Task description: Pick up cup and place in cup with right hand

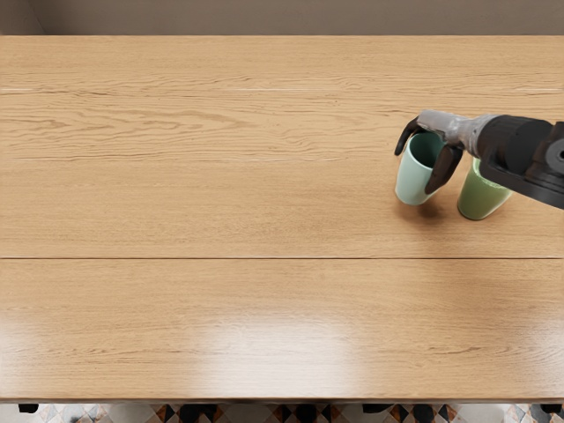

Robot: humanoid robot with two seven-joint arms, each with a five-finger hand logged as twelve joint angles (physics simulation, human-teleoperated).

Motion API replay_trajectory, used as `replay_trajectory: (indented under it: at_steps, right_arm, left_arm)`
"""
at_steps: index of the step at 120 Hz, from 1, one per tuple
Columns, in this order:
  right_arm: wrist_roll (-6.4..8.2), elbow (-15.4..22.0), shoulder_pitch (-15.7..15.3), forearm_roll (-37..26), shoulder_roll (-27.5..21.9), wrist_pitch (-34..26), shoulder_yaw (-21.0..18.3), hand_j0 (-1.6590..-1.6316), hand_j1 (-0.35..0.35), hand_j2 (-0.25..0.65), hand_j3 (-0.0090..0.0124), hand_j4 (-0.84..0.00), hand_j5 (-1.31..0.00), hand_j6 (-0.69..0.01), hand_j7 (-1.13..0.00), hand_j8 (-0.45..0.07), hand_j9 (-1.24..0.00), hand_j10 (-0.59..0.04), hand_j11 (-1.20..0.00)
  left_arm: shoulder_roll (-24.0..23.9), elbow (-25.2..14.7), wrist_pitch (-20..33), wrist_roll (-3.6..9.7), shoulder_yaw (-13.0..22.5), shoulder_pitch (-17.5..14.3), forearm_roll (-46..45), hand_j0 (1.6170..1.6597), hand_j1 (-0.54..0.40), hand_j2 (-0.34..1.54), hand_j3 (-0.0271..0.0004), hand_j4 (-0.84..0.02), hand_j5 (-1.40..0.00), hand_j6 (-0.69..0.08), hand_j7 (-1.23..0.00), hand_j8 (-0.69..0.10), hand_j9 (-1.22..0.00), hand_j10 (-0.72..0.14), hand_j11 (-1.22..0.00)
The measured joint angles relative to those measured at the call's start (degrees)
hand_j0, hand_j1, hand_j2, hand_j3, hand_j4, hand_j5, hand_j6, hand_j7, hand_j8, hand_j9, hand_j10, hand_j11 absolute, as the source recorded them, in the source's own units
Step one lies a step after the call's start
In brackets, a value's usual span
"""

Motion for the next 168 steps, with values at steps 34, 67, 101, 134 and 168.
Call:
replay_trajectory:
  at_steps: [34,67,101,134,168]
  right_arm:
    - [0.03,0.32,4.51,4.74,-4.24,3.63,0.08,-1.6481,0.078,-0.032,-0.0002,-0.568,-0.80,-0.295,-0.77,-0.188,-0.80,-0.299,-0.81]
    - [-0.02,0.27,9.03,9.53,-7.39,7.03,0.72,-1.6491,0.108,0.000,-0.0006,-0.521,-0.91,-0.249,-0.82,-0.133,-0.86,-0.262,-0.86]
    - [-0.01,1.93,10.41,10.66,-12.00,8.10,0.45,-1.6495,0.116,0.009,-0.0017,-0.495,-0.88,-0.234,-0.84,-0.129,-0.87,-0.268,-0.87]
    - [-0.04,3.10,10.89,11.05,-15.39,9.02,0.35,-1.6487,0.116,-0.013,0.0006,-0.481,-0.92,-0.213,-0.84,-0.122,-0.88,-0.265,-0.87]
    - [-0.09,3.24,10.02,10.83,-17.88,9.26,0.05,-1.6475,0.065,-0.057,-0.0006,-0.542,-0.90,-0.266,-0.86,-0.165,-0.85,-0.302,-0.85]
  left_arm:
    - [0.00,0.00,0.00,0.01,0.06,-1.87,0.10,1.6581,0.349,0.00,0.0000,0.000,0.00,0.000,0.00,0.000,0.00,0.000,0.00]
    - [0.00,0.00,0.00,0.00,0.00,-1.70,0.17,1.6581,0.349,0.00,0.0000,0.000,0.00,0.000,0.00,0.000,0.00,0.000,0.00]
    - [0.00,0.00,0.00,0.01,0.06,-2.81,0.18,1.6581,0.349,0.00,-0.0002,0.000,0.00,0.000,0.00,0.000,0.00,0.000,0.00]
    - [0.00,0.00,0.00,0.01,0.08,-4.92,0.18,1.6581,0.349,0.00,-0.0001,0.000,0.00,0.000,0.00,0.000,0.00,0.000,0.00]
    - [0.00,0.00,0.00,0.01,0.15,-6.08,0.18,1.6581,0.349,0.00,0.0000,0.000,0.00,0.000,0.00,0.000,0.00,0.000,0.00]
